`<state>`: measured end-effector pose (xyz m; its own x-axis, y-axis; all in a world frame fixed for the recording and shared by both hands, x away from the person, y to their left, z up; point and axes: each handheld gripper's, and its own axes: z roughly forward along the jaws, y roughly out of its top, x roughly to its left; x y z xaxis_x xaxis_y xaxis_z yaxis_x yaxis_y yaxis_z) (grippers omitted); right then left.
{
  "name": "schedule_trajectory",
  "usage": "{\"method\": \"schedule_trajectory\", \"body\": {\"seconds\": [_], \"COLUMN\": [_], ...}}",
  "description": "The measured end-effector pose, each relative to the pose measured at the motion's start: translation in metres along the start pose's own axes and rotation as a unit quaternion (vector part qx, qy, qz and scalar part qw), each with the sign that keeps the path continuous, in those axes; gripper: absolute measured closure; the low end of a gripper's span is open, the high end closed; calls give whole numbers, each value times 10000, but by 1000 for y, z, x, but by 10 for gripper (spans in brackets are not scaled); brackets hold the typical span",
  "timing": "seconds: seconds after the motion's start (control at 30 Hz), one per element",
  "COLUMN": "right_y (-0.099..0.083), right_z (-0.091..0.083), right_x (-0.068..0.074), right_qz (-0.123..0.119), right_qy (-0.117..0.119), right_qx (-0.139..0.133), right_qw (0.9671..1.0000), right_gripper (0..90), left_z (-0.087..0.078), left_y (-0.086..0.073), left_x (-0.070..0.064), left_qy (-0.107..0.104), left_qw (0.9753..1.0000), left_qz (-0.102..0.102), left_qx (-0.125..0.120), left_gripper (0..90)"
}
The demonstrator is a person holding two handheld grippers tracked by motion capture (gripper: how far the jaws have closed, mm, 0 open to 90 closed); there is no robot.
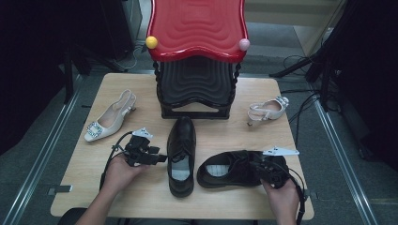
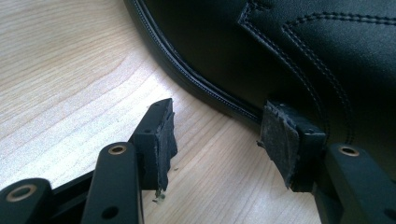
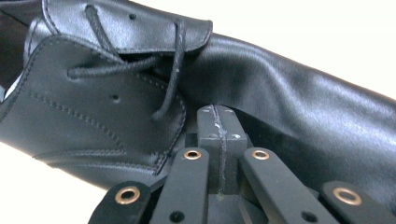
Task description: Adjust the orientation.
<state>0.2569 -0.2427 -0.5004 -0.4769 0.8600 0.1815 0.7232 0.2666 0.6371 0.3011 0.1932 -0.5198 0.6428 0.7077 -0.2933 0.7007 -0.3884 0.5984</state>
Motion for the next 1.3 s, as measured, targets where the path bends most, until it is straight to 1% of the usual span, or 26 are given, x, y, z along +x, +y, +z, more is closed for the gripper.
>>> {"method": "schedule_trajectory", "body": {"seconds": [0.07,0.13,0.2,0.23,0.27,0.3,0.33,0.37,0.47,0.53,0.63,0.7,0.73,0.77,0.87,0.97,1.07,1.1,1.3], "right_y": [1,1,-2,-2,-3,-4,-5,-7,-14,-19,-25,-32,-36,-38,-42,-42,-40,-38,-31], "right_z": [0,-4,-13,-17,-21,-23,-25,-27,-32,-35,-37,-37,-38,-38,-37,-35,-32,-31,-26], "right_x": [0,-4,-6,-7,-8,-10,-12,-16,-25,-29,-31,-33,-35,-37,-39,-41,-44,-45,-49], "right_qz": [22,102,236,231,223,196,200,242,424,525,583,653,744,762,858,833,869,908,948], "right_qy": [13,154,310,334,287,144,-3,-66,-147,-201,-297,-276,-211,-197,-260,-253,-258,-253,-233], "right_qx": [6,-48,-188,-255,-311,-316,-257,-254,-207,-156,-46,44,98,123,258,208,173,176,151], "right_qw": [10000,9998,9991,9989,9989,9992,9995,9994,9988,9983,9978,9975,9970,9968,9956,9960,9957,9954,9951], "right_gripper": [900,900,900,900,900,900,900,900,900,900,900,900,900,900,900,900,900,900,900], "left_z": [0,-1,-3,-3,-4,-4,-5,-5,-8,-9,-8,-7,-7,-7,-6,-7,-8,-8,-12], "left_y": [0,0,-1,-1,-1,-1,-1,-1,-1,-1,0,0,0,0,1,0,0,0,-3], "left_x": [0,1,1,2,3,4,4,4,5,6,6,6,6,6,5,5,5,4,3], "left_qy": [-3,-3,7,10,10,1,13,12,-57,-105,-142,-156,-163,-157,-166,-137,-96,-94,17], "left_qw": [10000,10000,10000,10000,10000,10000,10000,10000,9998,9997,9994,9993,9993,9993,9992,9993,9994,9995,9998], "left_qz": [-2,1,9,-10,-32,-40,-57,-61,-100,-92,-135,-119,-112,-95,-80,-63,-69,-62,12], "left_qx": [5,4,-8,-27,-41,-50,-63,-67,-153,-196,-270,-321,-327,-333,-341,-346,-333,-310,-191], "left_gripper": [446,446,446,446,446,446,446,446,445,445,445,445,445,445,445,445,444,443,442]}}
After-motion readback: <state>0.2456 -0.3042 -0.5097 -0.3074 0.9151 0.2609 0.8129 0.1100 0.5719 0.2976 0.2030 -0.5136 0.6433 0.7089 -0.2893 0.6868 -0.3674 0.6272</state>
